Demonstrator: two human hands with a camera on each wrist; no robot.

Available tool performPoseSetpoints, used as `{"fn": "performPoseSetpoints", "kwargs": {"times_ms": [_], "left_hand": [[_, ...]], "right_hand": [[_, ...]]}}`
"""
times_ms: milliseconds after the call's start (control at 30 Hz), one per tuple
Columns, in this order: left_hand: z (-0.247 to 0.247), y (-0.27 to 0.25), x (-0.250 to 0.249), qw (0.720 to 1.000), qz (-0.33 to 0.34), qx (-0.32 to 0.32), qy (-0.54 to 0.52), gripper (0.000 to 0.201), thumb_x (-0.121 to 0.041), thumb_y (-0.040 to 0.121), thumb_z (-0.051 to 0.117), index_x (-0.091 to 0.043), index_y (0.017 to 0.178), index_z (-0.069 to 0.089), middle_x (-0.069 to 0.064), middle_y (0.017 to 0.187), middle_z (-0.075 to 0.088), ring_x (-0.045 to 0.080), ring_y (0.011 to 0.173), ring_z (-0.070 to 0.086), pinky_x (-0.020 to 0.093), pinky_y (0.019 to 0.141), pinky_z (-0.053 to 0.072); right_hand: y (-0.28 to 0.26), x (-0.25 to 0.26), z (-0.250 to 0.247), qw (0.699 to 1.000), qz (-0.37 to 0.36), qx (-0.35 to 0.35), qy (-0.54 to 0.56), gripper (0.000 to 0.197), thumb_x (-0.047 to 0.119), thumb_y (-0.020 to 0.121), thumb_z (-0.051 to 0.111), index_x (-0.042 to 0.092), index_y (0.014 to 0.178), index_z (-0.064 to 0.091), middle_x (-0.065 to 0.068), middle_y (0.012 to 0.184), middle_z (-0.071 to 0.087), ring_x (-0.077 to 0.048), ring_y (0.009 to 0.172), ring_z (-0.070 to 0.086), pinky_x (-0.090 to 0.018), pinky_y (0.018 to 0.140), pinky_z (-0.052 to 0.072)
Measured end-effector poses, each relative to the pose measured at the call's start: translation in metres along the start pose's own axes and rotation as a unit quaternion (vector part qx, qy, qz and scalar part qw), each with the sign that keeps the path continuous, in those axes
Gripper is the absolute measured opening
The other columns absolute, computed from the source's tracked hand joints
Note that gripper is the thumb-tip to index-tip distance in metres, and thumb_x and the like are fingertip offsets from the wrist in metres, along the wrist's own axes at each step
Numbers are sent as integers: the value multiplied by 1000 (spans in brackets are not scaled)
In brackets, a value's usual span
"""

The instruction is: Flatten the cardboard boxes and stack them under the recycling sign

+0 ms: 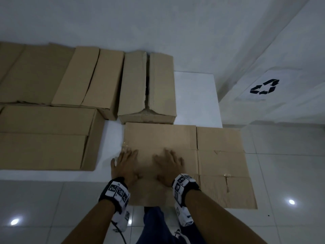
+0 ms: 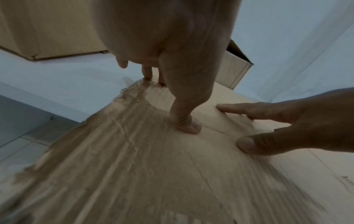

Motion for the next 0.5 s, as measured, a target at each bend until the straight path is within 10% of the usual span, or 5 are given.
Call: {"fn": "performPoseSetpoints", "kwargs": {"times_ms": [500], "left_hand": [[-8,-1,-1,999,6,31,4,99,-57,79,63,-38,153,0,-8,163,-3,18,150,-1,55,119,2]], "right_hand": [[-37,-104,-14,993,110,-9,31,84,58,77,63,54,141,9,3,160,-6,-33,146,-1,-60,113,13]]}}
Point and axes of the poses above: each hand's wrist, its own y-axis towards the middle knuckle, its own z-axis out of the palm, x = y × z, the point moved 3 cm from there along y, towards the middle knuckle
